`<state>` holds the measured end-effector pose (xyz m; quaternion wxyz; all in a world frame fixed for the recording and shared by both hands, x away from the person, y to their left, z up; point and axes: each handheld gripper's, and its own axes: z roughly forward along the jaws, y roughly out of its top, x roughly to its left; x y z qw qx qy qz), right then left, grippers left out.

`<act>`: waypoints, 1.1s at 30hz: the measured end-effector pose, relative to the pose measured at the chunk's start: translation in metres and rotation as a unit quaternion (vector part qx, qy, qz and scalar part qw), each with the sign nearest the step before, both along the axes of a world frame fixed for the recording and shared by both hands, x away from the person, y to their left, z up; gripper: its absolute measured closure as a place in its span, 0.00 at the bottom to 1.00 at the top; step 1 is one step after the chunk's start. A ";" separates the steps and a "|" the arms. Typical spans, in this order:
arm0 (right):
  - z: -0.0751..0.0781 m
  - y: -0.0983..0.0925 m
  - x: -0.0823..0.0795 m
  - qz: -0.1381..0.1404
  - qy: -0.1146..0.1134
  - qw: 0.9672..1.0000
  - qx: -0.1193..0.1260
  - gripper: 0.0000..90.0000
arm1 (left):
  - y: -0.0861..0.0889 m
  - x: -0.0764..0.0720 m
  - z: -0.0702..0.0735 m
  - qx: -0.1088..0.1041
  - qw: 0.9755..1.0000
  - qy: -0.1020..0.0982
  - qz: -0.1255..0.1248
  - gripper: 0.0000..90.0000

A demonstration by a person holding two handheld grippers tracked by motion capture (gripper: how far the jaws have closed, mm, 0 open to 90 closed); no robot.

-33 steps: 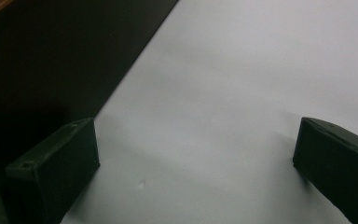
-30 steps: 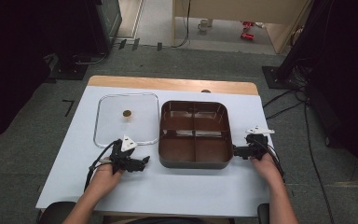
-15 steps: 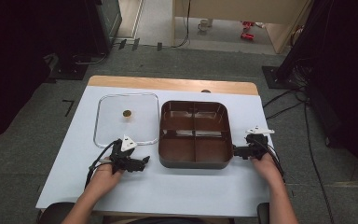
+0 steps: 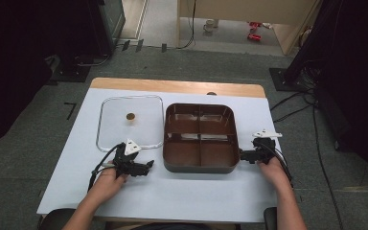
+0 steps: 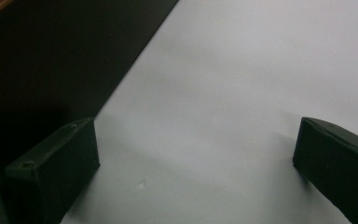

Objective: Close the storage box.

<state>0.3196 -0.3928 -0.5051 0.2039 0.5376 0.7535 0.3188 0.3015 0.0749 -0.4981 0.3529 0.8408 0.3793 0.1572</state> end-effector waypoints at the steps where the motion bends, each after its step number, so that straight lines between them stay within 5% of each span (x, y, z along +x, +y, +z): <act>1: 0.000 0.000 0.000 0.000 0.000 1.000 0.000 0.00 | 0.000 0.001 0.001 0.003 1.000 0.005 -0.004 0.13; 11: 0.000 0.000 0.000 0.000 0.000 1.000 0.000 0.00 | -0.003 0.007 0.007 0.028 0.999 0.030 -0.021 0.12; 26: 0.000 0.000 0.000 0.000 0.000 1.000 0.000 0.00 | 0.000 0.010 0.013 0.040 0.998 0.048 -0.032 0.17; 33: 0.000 0.000 0.000 0.000 0.000 1.000 0.000 0.00 | 0.006 0.010 0.022 0.021 0.997 0.065 -0.044 0.17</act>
